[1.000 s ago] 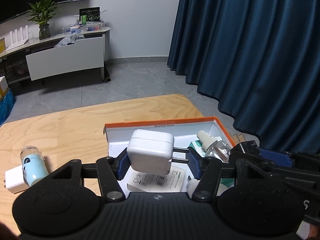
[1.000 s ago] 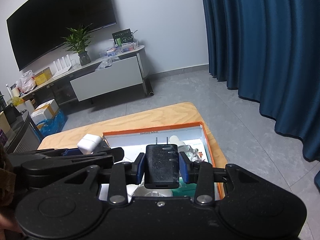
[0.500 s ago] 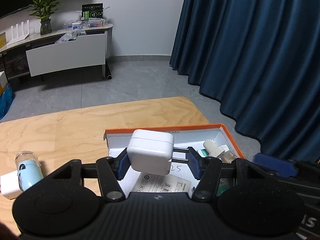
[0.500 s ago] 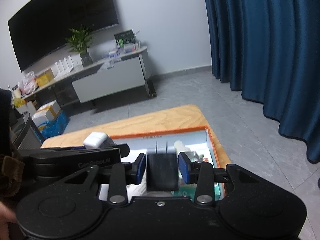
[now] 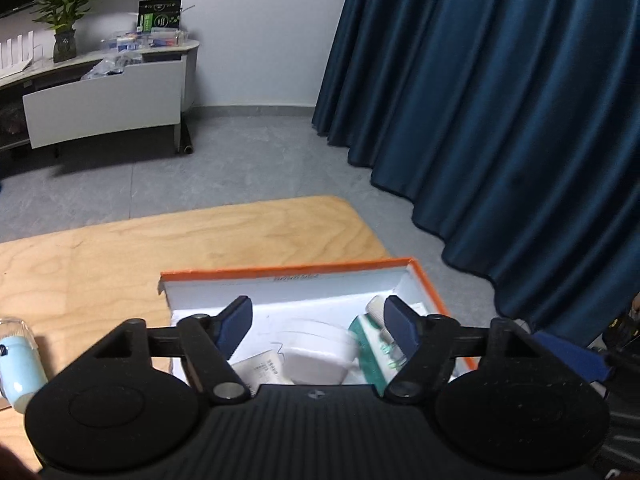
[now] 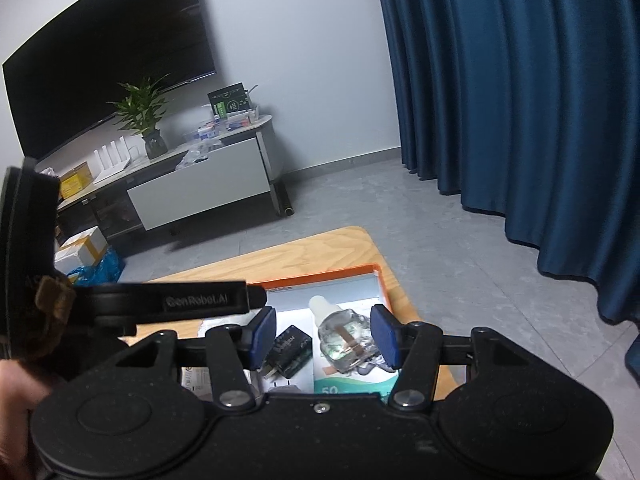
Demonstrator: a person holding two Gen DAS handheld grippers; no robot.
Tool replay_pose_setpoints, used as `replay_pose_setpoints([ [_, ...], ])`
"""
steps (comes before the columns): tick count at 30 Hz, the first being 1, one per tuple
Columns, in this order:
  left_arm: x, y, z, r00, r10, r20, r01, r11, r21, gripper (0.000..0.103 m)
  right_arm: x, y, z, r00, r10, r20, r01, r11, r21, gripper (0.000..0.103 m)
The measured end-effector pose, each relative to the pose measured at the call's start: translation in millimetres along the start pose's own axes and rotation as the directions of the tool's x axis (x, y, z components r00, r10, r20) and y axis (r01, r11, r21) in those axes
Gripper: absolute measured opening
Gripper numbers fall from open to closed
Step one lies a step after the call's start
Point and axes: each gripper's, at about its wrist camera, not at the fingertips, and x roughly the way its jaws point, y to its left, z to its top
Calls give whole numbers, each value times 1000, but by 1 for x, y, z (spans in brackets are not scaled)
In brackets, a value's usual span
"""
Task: Organize rigid objects
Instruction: 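Open both tools to drop the white and black chargers into the tray, then withdraw both tools from the tray toward the white plug and blue jar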
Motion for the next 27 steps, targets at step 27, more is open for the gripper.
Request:
replay_pose_setpoints([
  [27,-85,41,-30,964,265,9,-263,961,-85,96,-18,64,-8,993,103,-51,-109,985,-132,77],
])
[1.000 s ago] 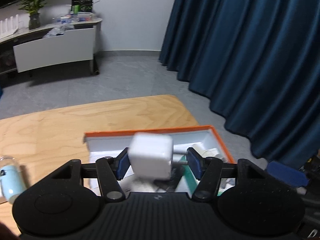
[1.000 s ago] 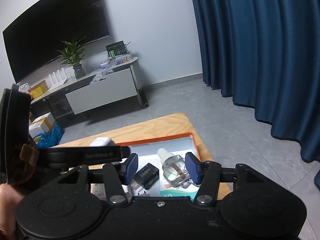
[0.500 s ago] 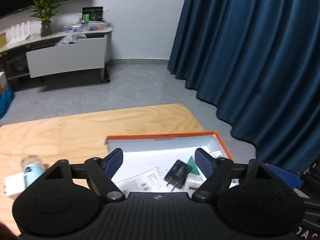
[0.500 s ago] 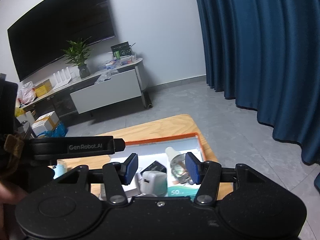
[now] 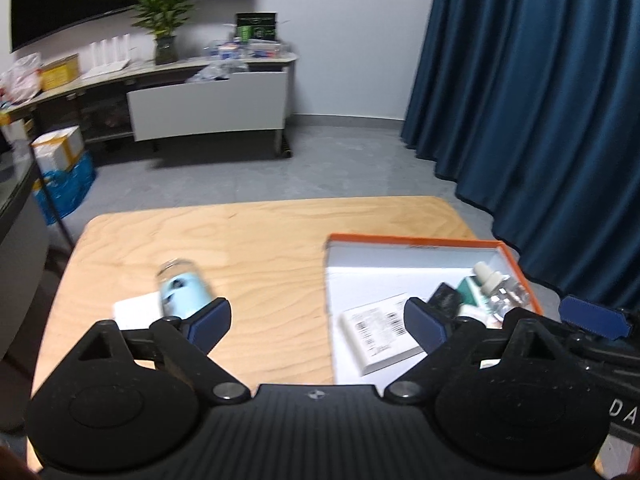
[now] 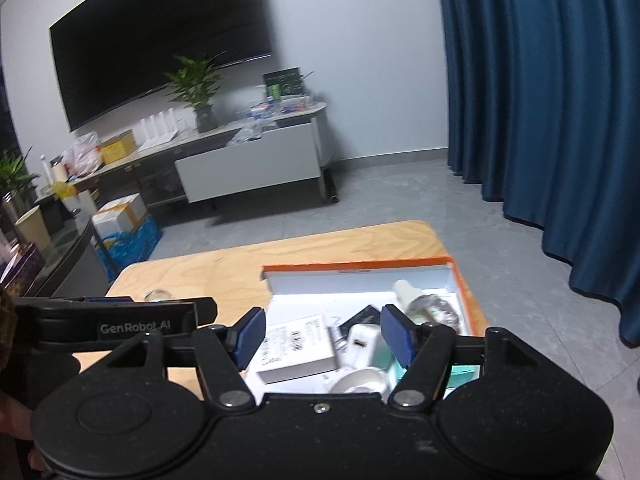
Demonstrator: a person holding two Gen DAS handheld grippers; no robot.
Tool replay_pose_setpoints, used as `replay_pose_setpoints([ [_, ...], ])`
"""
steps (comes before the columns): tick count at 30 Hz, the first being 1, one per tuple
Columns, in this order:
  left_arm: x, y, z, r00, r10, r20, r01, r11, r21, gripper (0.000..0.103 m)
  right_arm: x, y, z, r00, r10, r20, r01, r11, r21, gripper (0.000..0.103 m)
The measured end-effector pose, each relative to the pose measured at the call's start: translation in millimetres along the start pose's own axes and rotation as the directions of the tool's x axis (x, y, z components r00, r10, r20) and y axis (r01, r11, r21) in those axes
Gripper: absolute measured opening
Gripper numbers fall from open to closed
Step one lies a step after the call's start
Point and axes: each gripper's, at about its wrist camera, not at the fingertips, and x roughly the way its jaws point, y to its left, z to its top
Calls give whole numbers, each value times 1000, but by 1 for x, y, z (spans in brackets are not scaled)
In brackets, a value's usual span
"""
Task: Organize rigid objects
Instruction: 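Withdraw both tools from the tray toward the white plug and blue jar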
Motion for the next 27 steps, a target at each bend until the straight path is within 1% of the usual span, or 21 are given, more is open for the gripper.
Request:
replay_pose_setpoints([
  [4,-6,15,-4,999,31,-13,-31,999,-34,96,3,17,-1,1000,27,-16,-27,999,-28,78],
  [9,-14,32,-7,998,62,-10,-63,995,-71,96,6,37,-2,998,58,-32,-60,996,-58,78],
  [19,-30,69,-19,995,98,7,-96,985,-140,97,17,79,-8,992,109,-67,-116,987,-111,78],
  [27,-34,97,-31,990,138,-7,-137,973,-187,97,28,102,-14,984,144,-102,-158,977,-143,78],
])
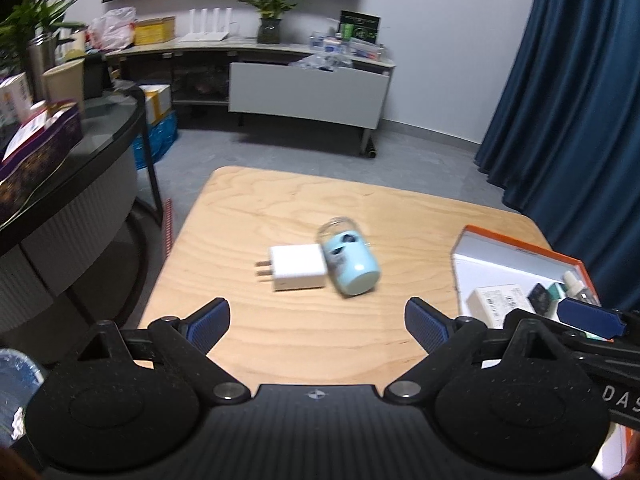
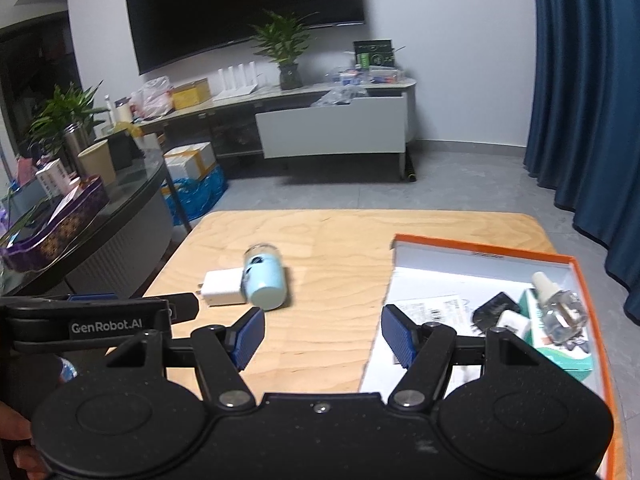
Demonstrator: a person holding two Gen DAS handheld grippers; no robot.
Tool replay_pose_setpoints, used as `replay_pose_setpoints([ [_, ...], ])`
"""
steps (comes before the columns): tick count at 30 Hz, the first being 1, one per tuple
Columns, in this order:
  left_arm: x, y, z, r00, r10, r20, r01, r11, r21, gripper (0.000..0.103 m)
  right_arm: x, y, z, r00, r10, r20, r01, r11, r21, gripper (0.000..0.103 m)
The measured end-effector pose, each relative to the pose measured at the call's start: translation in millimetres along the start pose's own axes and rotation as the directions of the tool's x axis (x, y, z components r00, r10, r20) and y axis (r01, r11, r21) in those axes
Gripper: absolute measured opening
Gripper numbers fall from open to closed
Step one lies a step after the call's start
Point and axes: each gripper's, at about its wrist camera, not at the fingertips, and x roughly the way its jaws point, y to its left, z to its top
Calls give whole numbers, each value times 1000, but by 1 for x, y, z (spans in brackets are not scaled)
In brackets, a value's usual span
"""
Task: Organize rigid objects
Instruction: 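Withdraw both tools from the tray toward the white plug and blue jar, then grasp the white plug charger with the left tool while the right grasps the blue jar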
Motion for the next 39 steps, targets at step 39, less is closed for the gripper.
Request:
replay_pose_setpoints([
  [39,85,18,10,991,113,-74,-115,993,-23,103,45,-1,-8,997,47,-67,-47,999,1,78],
])
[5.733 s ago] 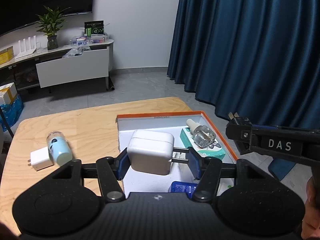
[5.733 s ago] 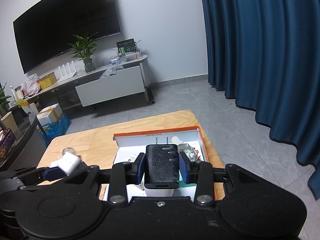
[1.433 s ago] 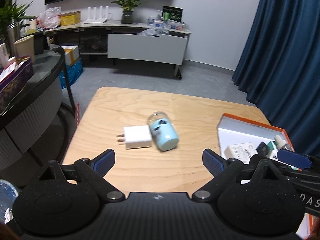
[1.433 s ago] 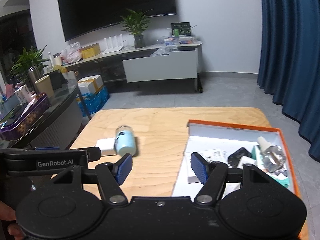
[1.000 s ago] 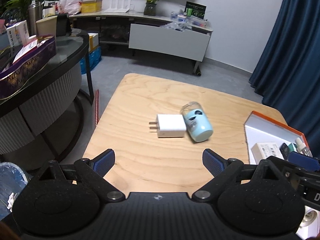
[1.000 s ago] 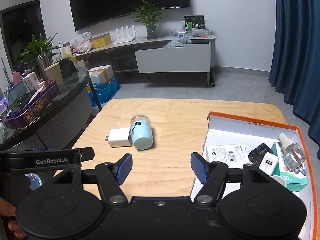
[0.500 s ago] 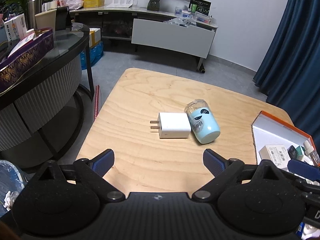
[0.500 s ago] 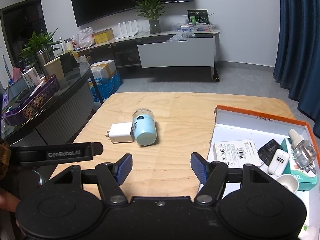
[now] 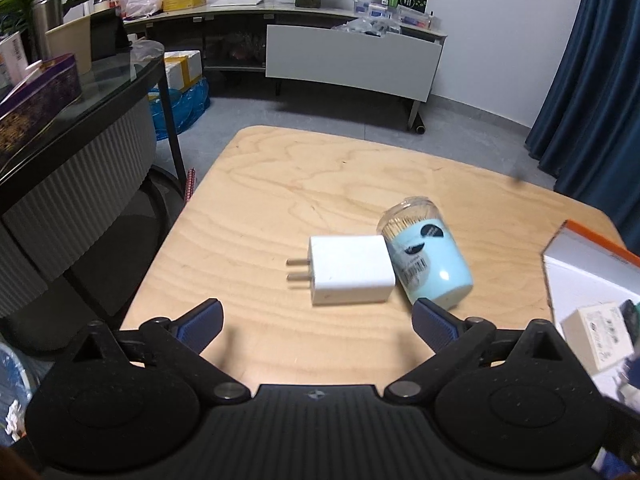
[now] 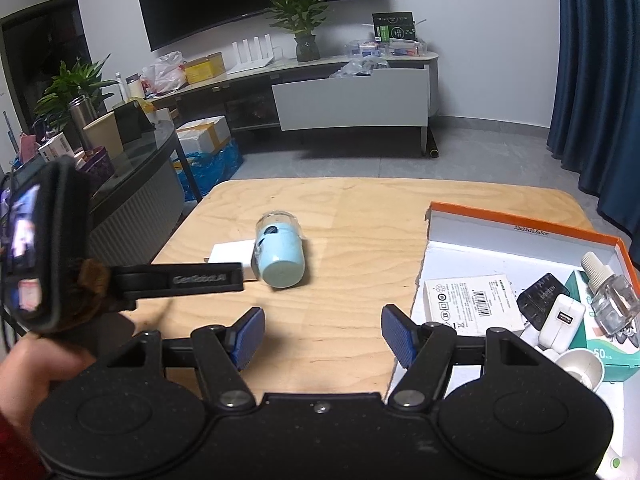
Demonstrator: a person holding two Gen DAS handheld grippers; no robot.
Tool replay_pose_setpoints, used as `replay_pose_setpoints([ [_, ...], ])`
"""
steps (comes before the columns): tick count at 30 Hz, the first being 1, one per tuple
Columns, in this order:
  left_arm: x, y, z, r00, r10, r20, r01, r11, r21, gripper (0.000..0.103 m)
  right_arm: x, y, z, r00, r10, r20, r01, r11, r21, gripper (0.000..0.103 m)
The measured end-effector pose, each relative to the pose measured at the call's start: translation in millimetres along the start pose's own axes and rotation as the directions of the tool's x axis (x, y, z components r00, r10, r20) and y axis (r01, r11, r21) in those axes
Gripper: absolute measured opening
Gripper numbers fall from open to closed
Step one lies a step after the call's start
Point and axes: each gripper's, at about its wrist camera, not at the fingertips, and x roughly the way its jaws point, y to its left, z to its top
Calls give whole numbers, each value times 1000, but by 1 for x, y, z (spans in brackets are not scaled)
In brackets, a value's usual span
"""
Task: Organize rigid objects
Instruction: 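Grasp the white plug charger with the left tool while the right grasps the blue jar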
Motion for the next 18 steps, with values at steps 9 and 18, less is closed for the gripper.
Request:
replay_pose_setpoints([
  [9,28,-4,7,998,68,10,-69,997,47,103,8,-11,-2,1000,4,-12,-4,1000,21,78],
  [18,29,-7,9,997,32,64,-38,995,94,80,24,-7,3,999,11,-30,-11,1000,1,78],
])
